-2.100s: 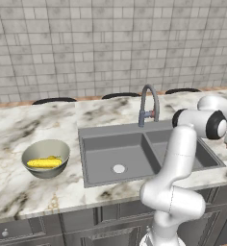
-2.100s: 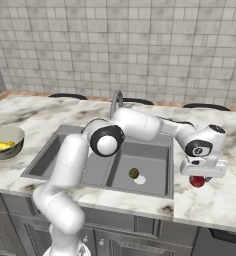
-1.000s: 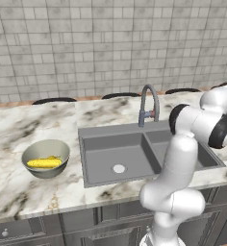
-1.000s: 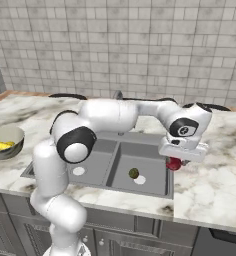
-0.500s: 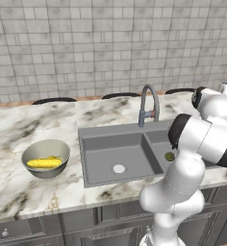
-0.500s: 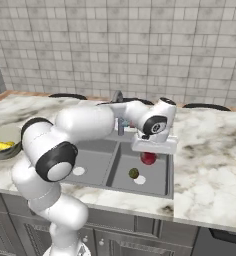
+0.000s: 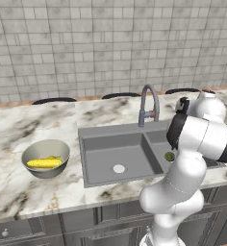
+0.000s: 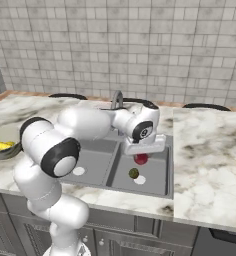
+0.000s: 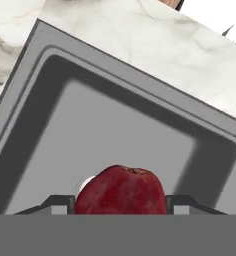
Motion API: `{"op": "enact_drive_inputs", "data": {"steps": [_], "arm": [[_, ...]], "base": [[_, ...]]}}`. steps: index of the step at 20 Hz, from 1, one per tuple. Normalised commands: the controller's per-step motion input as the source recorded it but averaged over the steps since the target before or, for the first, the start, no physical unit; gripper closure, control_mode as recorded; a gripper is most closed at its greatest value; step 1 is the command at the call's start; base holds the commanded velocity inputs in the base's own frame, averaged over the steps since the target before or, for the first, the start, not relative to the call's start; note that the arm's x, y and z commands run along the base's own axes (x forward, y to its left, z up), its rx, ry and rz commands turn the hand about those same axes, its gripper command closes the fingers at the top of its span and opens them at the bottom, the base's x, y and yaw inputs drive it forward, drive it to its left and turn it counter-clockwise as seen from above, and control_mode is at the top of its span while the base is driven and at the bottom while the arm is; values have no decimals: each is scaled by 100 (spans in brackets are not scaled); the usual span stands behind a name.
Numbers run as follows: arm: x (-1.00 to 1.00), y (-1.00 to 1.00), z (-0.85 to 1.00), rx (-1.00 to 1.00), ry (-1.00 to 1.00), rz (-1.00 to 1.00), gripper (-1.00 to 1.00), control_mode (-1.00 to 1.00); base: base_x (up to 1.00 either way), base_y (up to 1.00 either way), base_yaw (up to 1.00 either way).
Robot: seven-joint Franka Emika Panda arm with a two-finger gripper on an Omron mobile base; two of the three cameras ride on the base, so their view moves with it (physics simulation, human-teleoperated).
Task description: There is a mixed pile of frozen fruits and vegetables on the counter. Locate all the frozen vegetables and place the items in a bowl on the counter. Take all the frozen fruits and defrost them in a running sink.
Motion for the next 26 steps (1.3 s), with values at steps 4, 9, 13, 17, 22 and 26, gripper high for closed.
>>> {"op": "enact_drive_inputs", "data": {"steps": [4,9,13,17,22,26], "arm": [[51,-13,-41,0,-4,7,100,-100],[49,-3,-37,0,-8,7,100,-100],[49,-19,-35,2,-2,8,100,-100],[28,-6,-38,0,-1,8,100,-100],[16,0,-32,0,0,19,100,-100],[12,0,-19,1,0,17,100,-100]], "base": [[0,0,0],[0,0,0],[0,0,0],[0,0,0],[0,0,0],[0,0,0]]}}
